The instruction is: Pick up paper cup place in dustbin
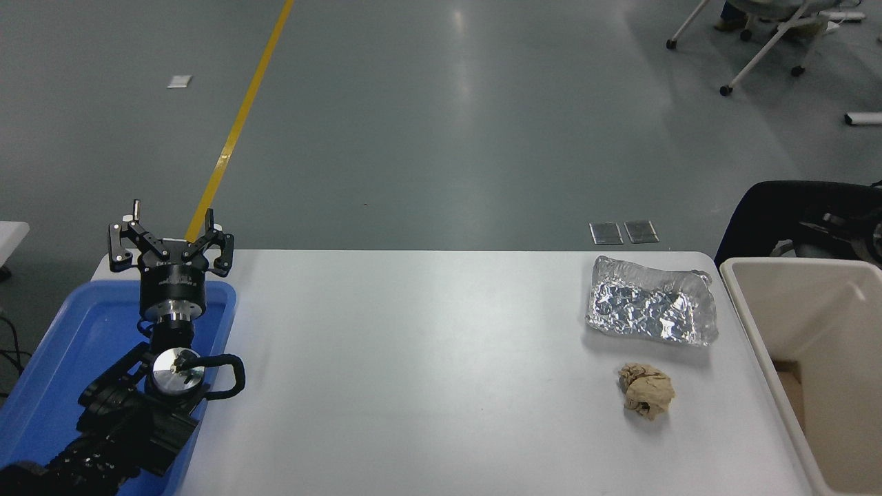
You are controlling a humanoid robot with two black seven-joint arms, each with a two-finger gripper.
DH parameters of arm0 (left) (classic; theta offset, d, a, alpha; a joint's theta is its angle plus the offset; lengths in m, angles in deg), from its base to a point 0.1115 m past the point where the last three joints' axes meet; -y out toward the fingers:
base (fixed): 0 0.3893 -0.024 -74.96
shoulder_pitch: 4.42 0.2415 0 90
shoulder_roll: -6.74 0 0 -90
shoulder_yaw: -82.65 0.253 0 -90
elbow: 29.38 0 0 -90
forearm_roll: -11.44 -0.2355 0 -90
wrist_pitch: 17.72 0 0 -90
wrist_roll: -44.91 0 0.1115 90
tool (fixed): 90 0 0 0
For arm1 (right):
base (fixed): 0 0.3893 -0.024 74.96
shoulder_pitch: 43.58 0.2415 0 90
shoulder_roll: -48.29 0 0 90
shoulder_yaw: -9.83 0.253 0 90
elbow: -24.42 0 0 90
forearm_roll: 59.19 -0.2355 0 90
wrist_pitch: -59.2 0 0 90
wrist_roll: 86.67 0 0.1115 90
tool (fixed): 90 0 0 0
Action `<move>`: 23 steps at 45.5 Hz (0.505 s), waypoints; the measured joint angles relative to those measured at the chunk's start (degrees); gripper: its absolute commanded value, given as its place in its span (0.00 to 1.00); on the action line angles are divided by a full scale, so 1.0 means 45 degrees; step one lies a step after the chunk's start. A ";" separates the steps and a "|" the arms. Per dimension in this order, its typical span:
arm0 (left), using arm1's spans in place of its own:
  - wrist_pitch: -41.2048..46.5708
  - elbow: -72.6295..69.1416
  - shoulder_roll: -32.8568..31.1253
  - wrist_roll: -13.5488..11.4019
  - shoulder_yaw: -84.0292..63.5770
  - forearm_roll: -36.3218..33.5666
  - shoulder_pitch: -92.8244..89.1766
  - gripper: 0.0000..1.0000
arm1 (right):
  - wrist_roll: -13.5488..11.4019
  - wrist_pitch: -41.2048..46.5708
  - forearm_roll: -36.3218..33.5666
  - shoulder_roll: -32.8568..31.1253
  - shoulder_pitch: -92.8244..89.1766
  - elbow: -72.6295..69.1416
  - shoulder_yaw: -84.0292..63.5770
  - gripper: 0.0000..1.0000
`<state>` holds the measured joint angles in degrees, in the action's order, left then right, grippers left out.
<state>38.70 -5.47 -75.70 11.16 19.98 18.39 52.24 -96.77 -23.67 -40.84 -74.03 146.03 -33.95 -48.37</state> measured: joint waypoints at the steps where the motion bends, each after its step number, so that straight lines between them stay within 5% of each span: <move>1: 0.0000 0.0000 0.0002 0.0000 0.0000 -0.0001 0.0001 0.99 | -0.0002 0.0151 -0.0008 0.0163 0.0260 -0.0205 -0.0063 1.00; 23: 0.0003 0.0000 0.0006 -0.0001 0.0006 0.0001 0.0009 0.99 | -0.0037 0.5659 -0.1043 0.2345 0.4557 -0.4535 0.0206 1.00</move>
<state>38.71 -5.47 -75.67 11.16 20.01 18.39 52.28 -96.94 1.79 -45.54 -63.47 166.53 -54.36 -47.44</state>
